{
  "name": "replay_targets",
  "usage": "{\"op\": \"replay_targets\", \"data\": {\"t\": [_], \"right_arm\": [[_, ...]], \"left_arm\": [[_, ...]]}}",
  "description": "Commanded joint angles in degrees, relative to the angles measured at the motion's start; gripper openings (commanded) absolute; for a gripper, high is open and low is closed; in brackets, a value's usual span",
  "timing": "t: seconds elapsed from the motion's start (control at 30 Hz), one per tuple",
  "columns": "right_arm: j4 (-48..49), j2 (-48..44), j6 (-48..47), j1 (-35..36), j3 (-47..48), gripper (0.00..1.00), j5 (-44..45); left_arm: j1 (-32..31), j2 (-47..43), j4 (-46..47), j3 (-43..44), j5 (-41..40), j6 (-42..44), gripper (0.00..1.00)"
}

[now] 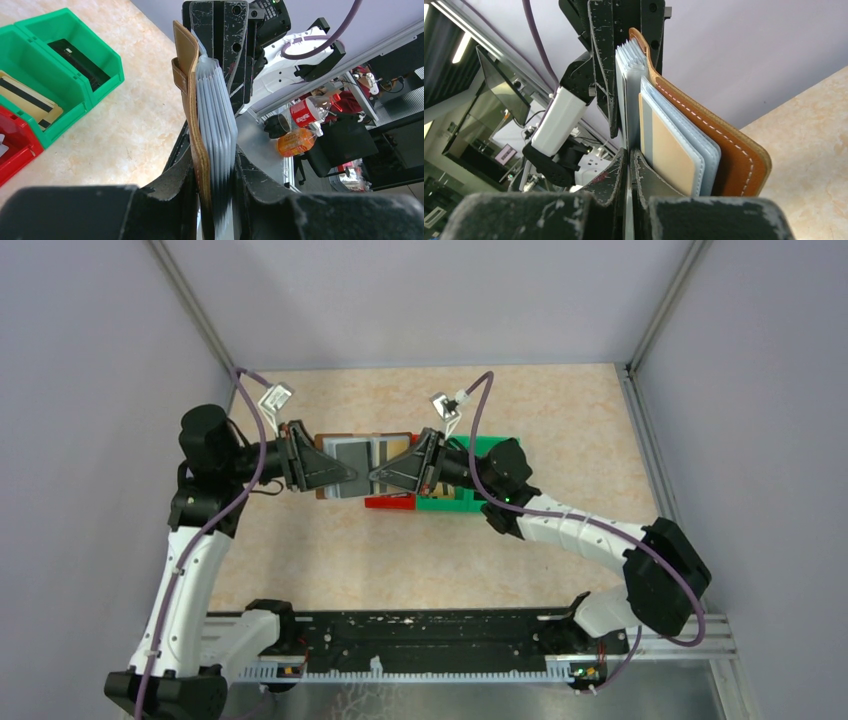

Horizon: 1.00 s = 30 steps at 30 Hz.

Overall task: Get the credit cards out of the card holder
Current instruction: Remove the credit card from the card holder.

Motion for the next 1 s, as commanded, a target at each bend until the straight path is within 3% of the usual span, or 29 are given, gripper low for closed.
{"op": "replay_targets", "data": {"t": [0.0, 0.2, 0.53, 0.57, 0.63, 0.7, 0.8, 0.97], "right_arm": [[3.57, -2.57, 0.28, -0.44, -1.21, 0.00, 1.89], [2.44, -4.41, -1.03, -0.86, -3.38, 0.00, 2.79], [2.49, -4.87, -1.51, -0.83, -3.84, 0.00, 2.40], [2.63, -4.30, -1.07, -0.87, -3.16, 0.05, 1.75], [3.06, -3.11, -0.40, -0.60, -1.82, 0.26, 0.93], [2.64, -2.33, -0.95, -0.02, -0.78, 0.35, 0.73], [1.72, -1.46, -1.93, 0.96, 0.57, 0.40, 0.26], [0.74, -0.17, -2.20, 1.58, 2.23, 0.37, -0.50]], "left_arm": [[-0.55, 0.77, -3.94, 3.66, 0.34, 4.04, 0.17], [-0.55, 0.56, -1.96, 3.12, 1.33, 1.70, 0.32], [-0.55, 0.50, 1.04, 2.06, 2.86, -1.03, 0.35], [-0.55, 0.40, 1.36, 1.77, 2.57, -1.46, 0.34], [-0.55, 0.39, 1.53, 1.37, 1.66, -1.93, 0.26], [-0.55, 0.47, 1.53, 1.14, 1.23, -2.10, 0.23], [-0.55, 0.70, -0.27, 1.62, 0.28, -0.93, 0.23], [-0.56, 0.82, -1.24, 2.25, -0.33, -0.30, 0.27]]}}
